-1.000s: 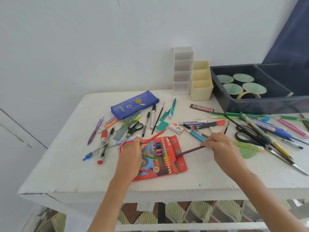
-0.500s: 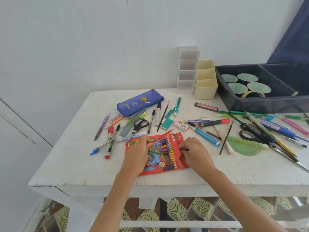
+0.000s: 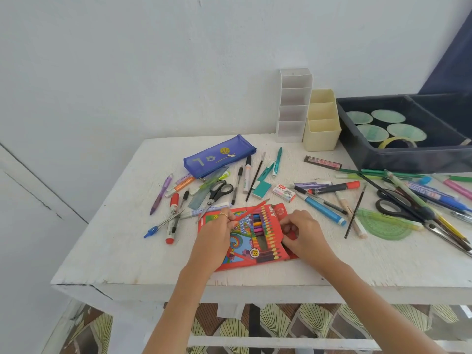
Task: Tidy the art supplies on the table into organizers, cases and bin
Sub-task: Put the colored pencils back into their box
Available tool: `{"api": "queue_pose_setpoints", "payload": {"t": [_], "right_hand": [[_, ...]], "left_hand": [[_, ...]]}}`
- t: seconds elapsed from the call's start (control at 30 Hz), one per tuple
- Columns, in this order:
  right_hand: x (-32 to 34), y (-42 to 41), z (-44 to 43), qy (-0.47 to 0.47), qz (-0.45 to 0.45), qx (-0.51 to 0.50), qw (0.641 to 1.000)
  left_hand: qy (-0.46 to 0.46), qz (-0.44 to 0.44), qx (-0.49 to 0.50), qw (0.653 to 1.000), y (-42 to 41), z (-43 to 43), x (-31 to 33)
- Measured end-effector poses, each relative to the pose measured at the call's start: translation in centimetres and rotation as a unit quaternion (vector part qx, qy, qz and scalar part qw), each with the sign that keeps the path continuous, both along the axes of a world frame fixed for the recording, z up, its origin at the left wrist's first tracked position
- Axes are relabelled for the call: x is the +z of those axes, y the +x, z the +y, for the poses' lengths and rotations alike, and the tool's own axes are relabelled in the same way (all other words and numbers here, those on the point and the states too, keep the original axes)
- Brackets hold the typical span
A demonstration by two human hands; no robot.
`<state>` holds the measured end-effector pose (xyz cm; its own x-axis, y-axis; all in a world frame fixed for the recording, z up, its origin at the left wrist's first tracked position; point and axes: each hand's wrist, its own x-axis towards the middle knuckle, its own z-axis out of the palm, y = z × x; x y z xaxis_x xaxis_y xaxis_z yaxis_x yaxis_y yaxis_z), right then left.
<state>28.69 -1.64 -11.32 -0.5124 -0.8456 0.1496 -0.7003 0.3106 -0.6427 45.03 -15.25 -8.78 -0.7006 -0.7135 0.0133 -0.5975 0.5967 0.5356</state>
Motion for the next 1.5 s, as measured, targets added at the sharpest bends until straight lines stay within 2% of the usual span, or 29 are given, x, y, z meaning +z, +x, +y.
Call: {"api": "queue_pose_setpoints", "payload": {"t": [0.13,0.2,0.3,0.4,0.47,0.67,0.77,0.9,1.0,1.3,1.43,1.5], "right_hand": [[0.3,-0.5,0.0,0.027,0.002,0.014,1.000],[1.2,-1.0,0.1,0.010,0.004,-0.010,1.000],[2.7,-1.1,0.6,-0.089,0.097,-0.047,0.990],[3.4,-0.9,0.6,-0.091,0.218,0.014,0.972],[3.5,-1.2,0.7,-0.093,0.245,0.033,0.965],[3.0,-3.6,3.7,-0.115,0.195,-0.047,0.973],[3.3,-5.8,6.1,-0.096,0.181,-0.108,0.973],[3.5,-7.2,8.6,-0.042,0.206,-0.165,0.964],[2.7,-6.4,8.4,-0.033,0.188,-0.155,0.969],[0.5,-0.6,3.3,-0.027,0.094,-0.067,0.993],[0.6,0.7,1.2,-0.015,0.006,-0.103,0.995],[0.3,0.3,0.6,-0.022,0.000,-0.087,0.996]], "left_hand": [[0.011,0.006,-0.003,1.000,0.1,0.0,0.2],[0.012,0.002,-0.004,1.000,0.0,0.1,0.3],[-0.001,0.000,-0.012,1.000,-0.4,0.8,0.8],[-0.027,0.012,-0.037,0.999,-1.5,1.9,1.2],[-0.044,0.020,-0.050,0.998,-2.4,2.5,1.3],[-0.062,0.068,-0.084,0.992,-3.1,3.4,0.8],[-0.047,0.061,-0.029,0.997,-2.3,2.5,-0.2],[-0.046,0.014,0.014,0.999,-1.0,0.9,-2.1],[-0.068,-0.018,0.012,0.997,-0.7,0.8,-3.3],[-0.080,-0.012,0.010,0.997,-0.6,0.8,-3.8],[-0.081,-0.018,0.013,0.996,-0.6,0.8,-3.9],[-0.077,-0.015,0.015,0.997,-0.6,0.9,-3.8]]}}
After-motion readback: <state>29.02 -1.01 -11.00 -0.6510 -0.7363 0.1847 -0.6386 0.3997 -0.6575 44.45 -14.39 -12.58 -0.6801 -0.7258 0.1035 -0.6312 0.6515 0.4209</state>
